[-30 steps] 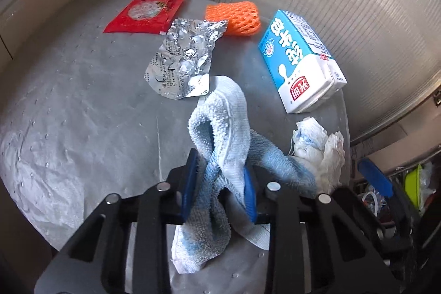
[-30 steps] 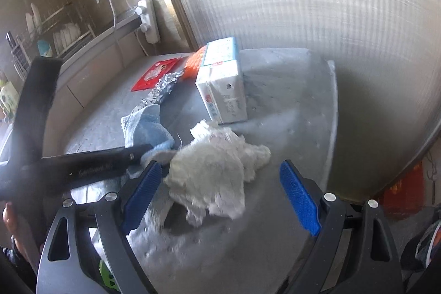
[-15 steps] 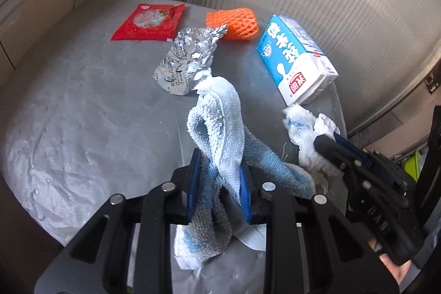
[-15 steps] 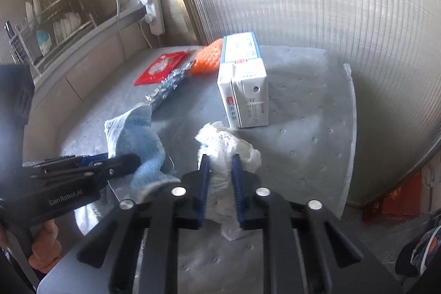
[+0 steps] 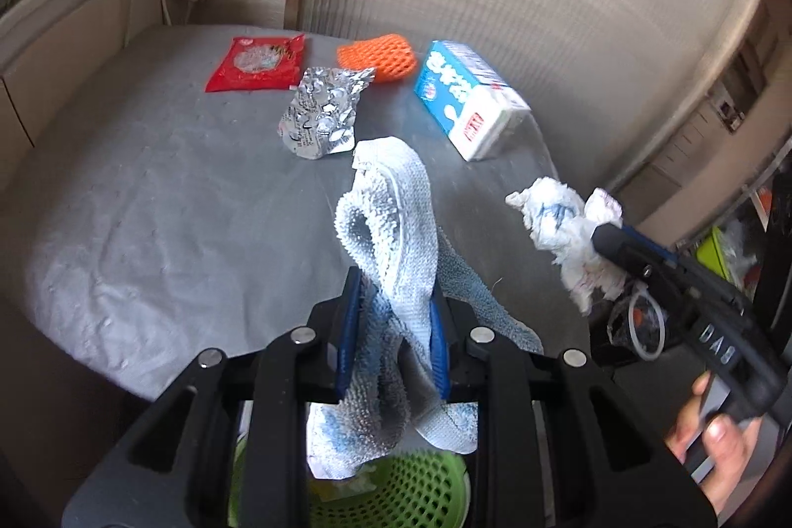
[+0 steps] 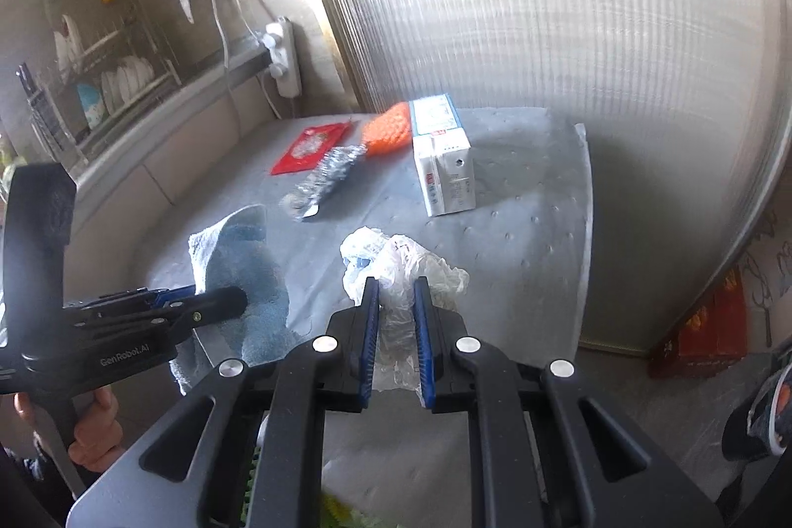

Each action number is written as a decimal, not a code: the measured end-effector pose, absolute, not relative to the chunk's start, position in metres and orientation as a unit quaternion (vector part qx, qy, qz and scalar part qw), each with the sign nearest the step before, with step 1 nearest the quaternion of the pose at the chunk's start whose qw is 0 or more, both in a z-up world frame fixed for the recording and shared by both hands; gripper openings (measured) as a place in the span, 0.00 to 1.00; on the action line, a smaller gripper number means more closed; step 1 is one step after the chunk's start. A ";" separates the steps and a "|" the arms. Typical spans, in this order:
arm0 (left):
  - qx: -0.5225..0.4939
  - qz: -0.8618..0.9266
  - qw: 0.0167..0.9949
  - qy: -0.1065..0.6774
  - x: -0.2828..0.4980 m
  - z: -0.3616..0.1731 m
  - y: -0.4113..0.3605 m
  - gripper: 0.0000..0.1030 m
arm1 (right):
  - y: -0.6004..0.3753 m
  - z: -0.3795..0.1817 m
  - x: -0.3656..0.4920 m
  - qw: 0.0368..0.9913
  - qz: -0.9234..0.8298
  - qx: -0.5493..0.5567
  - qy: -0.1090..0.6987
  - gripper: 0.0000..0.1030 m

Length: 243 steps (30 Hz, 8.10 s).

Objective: Collect trash
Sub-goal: 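Carry towel and tissue over the basket and open both grippers, then grasp the foil blister pack with the left gripper while the right gripper grasps the milk carton, then carry foil pack and milk carton over the basket and open both grippers, then move both grippers back toward the red packet and orange foam net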

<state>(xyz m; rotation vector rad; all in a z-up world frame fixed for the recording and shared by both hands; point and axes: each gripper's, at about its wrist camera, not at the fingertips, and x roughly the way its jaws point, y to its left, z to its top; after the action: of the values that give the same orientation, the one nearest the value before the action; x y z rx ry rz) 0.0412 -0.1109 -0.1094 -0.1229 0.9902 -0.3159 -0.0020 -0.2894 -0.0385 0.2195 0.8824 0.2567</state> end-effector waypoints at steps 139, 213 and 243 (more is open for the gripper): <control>0.054 -0.197 0.878 0.433 0.207 -0.136 -0.115 0.10 | -0.271 -0.099 0.161 0.883 0.075 0.075 0.457 0.42; 0.074 -0.286 0.810 0.507 -0.120 -0.195 -0.064 0.64 | -0.210 -0.105 -0.164 0.834 0.077 0.120 0.534 0.98; 0.029 -0.155 0.901 0.403 0.020 -0.113 -0.005 0.93 | -0.205 -0.066 -0.059 0.866 0.080 0.088 0.486 0.98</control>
<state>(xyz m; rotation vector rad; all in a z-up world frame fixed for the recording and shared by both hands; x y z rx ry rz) 0.0200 -0.0046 -0.1131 0.0606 0.8344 -0.3206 -0.0590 -0.2050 -0.0657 0.1836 1.0182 0.1667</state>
